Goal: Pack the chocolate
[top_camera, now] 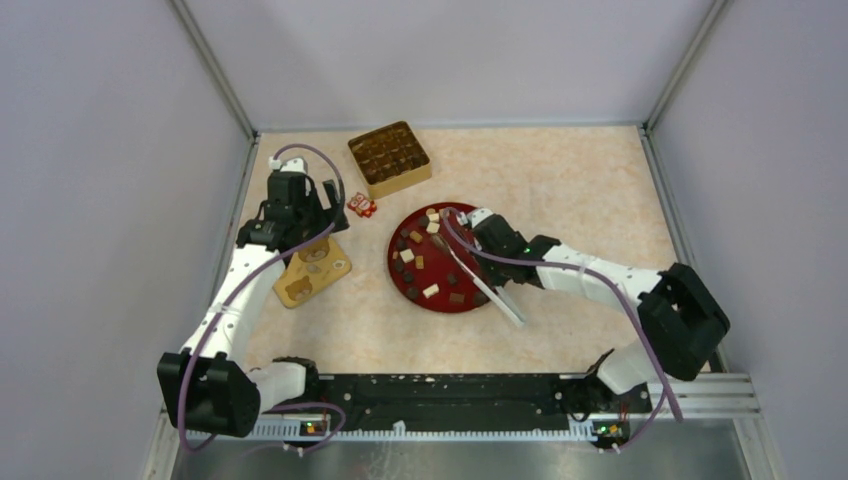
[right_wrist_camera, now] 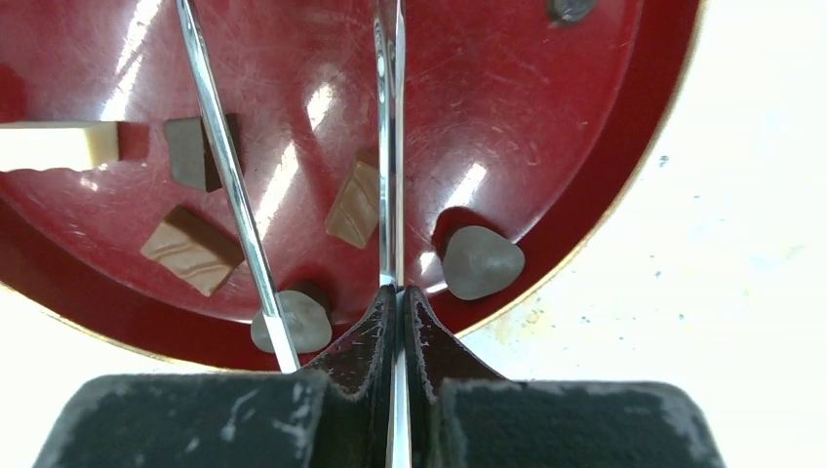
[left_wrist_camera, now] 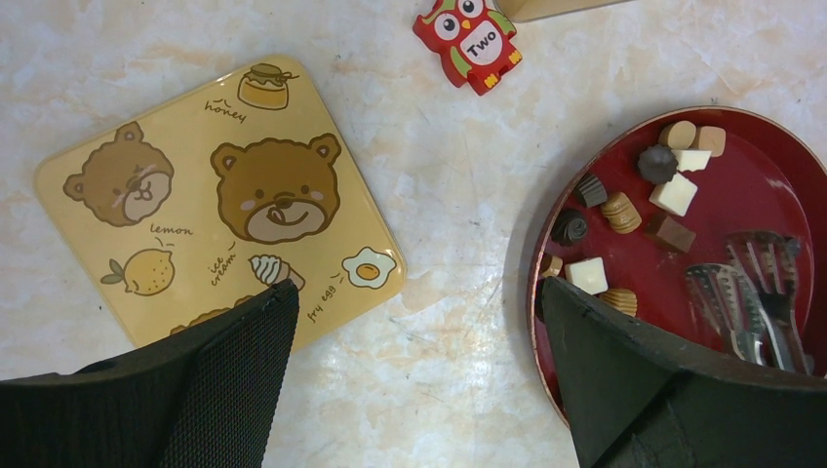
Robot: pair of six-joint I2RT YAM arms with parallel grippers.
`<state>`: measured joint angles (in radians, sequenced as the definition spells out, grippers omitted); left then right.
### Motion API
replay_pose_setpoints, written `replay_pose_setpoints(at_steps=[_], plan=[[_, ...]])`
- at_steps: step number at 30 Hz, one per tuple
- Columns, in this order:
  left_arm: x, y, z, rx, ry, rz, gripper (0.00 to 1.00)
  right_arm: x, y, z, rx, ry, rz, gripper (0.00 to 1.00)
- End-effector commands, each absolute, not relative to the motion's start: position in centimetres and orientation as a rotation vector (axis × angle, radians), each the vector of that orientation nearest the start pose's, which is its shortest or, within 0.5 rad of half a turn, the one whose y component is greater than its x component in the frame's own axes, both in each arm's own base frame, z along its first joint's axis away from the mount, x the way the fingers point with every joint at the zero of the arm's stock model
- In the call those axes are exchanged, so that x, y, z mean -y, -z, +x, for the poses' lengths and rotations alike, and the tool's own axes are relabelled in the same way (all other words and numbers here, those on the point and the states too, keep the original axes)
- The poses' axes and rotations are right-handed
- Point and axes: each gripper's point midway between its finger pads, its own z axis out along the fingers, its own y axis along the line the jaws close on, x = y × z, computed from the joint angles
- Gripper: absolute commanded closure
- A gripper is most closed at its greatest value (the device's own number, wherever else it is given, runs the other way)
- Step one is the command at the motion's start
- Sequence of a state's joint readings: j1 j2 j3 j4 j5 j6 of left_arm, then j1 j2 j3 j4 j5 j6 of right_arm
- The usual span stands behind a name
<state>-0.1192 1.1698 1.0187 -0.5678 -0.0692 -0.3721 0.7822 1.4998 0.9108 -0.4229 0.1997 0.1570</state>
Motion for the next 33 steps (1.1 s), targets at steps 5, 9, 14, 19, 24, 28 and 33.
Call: replay_pose_setpoints(at_steps=[5,9,14,19,24,28,33], plan=[[4.5,-20.1,34.2,-2.211,0.2,-0.317,0.01,-19.4,-15.0,30.5,-2.229,-0.047,-0.391,1.0],[4.5,-20.1,34.1,-2.209,0.198,-0.316,0.01,-12.1,-14.6,32.4,-2.264,0.085,-0.006,1.0],[4.6,-19.8,34.1,-2.212,0.208,-0.313,0.01,-5.8,-12.6,32.3,-2.251,0.25,0.269,1.0],[4.7,-19.8,34.4,-2.216,0.212,-0.309,0.01,-3.9,-9.8,32.9,-2.276,0.325,0.349,1.0],[4.4,-20.2,34.2,-2.207,0.192,-0.306,0.01,-4.3,-8.5,34.1,-2.273,0.293,0.351,0.99],[4.3,-20.0,34.1,-2.212,0.187,-0.308,0.01,-4.5,-8.1,34.7,-2.282,0.253,0.357,0.77],[4.5,-19.8,34.0,-2.218,0.196,-0.311,0.01,-5.1,-8.0,34.6,-2.28,0.17,0.385,0.53]])
